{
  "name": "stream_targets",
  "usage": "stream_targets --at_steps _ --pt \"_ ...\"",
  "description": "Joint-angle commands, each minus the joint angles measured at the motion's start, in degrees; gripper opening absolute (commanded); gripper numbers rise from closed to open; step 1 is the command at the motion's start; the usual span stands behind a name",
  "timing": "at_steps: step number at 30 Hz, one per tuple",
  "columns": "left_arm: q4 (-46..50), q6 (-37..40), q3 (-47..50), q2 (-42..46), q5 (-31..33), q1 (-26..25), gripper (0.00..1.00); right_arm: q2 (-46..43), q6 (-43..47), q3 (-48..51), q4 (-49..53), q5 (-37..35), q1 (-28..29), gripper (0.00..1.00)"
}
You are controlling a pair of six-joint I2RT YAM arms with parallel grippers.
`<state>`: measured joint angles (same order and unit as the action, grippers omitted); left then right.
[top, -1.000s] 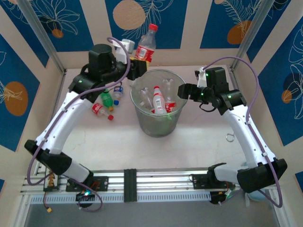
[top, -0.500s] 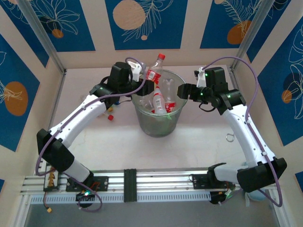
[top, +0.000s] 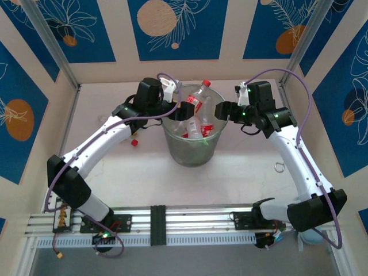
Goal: Put the plastic bottles in the bin
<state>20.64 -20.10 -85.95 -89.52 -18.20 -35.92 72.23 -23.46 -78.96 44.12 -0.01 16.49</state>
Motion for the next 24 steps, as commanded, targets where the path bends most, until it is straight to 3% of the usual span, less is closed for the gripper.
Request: stream_targets --at_steps 1,5,16,24 --pt "0.70 2.15 -3.63 -0.79 -0.69 -0.59 0.96 -0.59 0.71 -0.26 -0.28 -0.36 -0.25 0.77" --pt "1.51 3.41 -7.21 -2.24 1.54 -0.59 0.96 -0.60 0.58 -0.09 -0.46 -0.17 -0.32 0.76" --pt "9.26 6.30 -16.67 -11.93 9.31 -1.86 0.66 -0.86 0.68 0.57 -0.47 -0.12 -0.61 0.76" --pt "11.70 7.79 -12.59 -11.21 12.73 -4.43 0.49 -0.84 0.67 1.04 -1.09 0.23 -1.13 0.76"
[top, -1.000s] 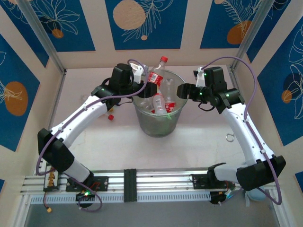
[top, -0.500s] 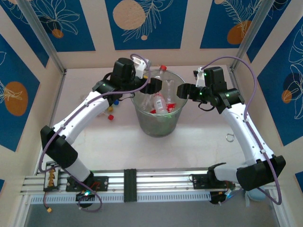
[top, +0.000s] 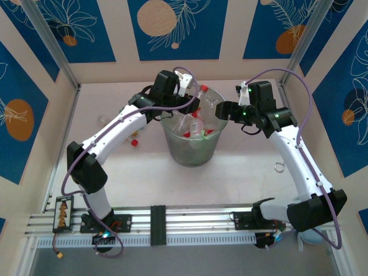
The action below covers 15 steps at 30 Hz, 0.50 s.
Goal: Put the plastic bottles in the bin
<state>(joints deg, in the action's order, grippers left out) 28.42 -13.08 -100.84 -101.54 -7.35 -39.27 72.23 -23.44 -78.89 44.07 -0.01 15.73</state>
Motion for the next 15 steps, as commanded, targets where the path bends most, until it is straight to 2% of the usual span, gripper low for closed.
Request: stream_targets --at_steps 1,7,11,15 --pt "3.39 0.57 3.58 1.42 2.08 -1.21 0.49 -0.65 0.57 1.08 -1.16 0.41 -0.42 0.77" --pt "2.15 -0.12 6.66 2.43 2.07 -1.31 0.47 0.59 0.23 1.12 -1.80 1.67 0.11 0.76" --pt "1.59 -0.54 4.67 3.20 1.91 -1.12 0.64 0.90 0.16 1.28 -1.52 2.10 0.35 0.70" --pt "1.71 -0.28 1.96 4.92 2.15 -0.92 0.76 0.60 -0.08 1.71 -1.36 2.17 0.33 0.64"
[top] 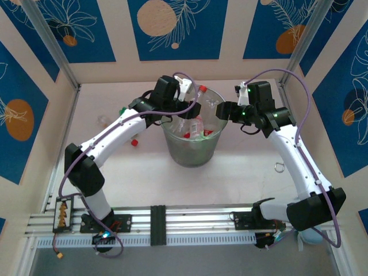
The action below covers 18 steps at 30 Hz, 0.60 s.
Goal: Put the plastic bottles in the bin
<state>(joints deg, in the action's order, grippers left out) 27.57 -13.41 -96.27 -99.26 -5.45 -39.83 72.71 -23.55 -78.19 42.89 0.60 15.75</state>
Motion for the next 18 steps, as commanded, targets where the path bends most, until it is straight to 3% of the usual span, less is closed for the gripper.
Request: stream_targets --at_steps 1,12,18 --pt "2.66 0.27 -3.11 3.26 0.42 -0.34 0.78 -0.02 0.12 1.06 -0.14 1.51 0.31 0.62" --pt "7.15 0.89 -4.05 13.96 7.30 2.94 0.90 -0.12 0.50 1.69 -0.34 1.48 -0.06 0.41" --pt "8.17 -5.00 6.43 21.55 6.47 12.82 0.90 -0.19 0.49 1.66 -0.78 1.86 -0.10 0.28"
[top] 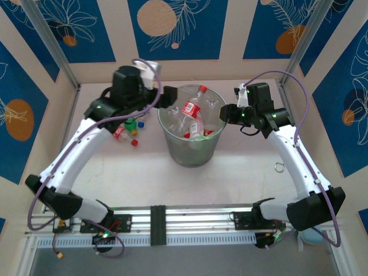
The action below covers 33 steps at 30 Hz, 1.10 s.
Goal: Put the plastic bottles in the bin
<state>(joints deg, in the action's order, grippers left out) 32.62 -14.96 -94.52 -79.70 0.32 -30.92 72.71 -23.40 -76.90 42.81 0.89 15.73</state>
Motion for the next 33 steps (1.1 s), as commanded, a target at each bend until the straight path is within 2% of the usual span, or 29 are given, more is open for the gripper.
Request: stream_targets --at_steps 1,8,13,15,23,33 --pt "2.71 -4.90 7.45 3.44 0.72 6.03 0.90 -0.23 0.15 0.36 -0.98 1.70 -0.19 0.27" --pt "-4.65 -15.65 29.04 9.78 0.04 19.34 0.93 -0.29 -0.95 0.22 -2.21 2.65 -0.14 0.19" --pt "-9.42 -21.68 36.58 7.24 -0.90 27.88 0.95 -0.61 -1.02 0.24 -1.82 2.73 -0.13 0.13" --pt "-11.11 -23.19 37.73 5.39 -0.90 29.85 0.95 -0.85 -1.16 0.26 -1.67 2.72 -0.11 0.13" --pt "-18.25 -26.73 37.62 -4.19 0.24 33.41 0.95 -1.48 -1.22 0.01 -0.63 2.04 0.14 0.11" --pt "-20.44 -30.63 32.34 -17.48 0.84 34.11 0.90 -1.66 -1.10 -0.52 0.42 0.60 0.54 0.11"
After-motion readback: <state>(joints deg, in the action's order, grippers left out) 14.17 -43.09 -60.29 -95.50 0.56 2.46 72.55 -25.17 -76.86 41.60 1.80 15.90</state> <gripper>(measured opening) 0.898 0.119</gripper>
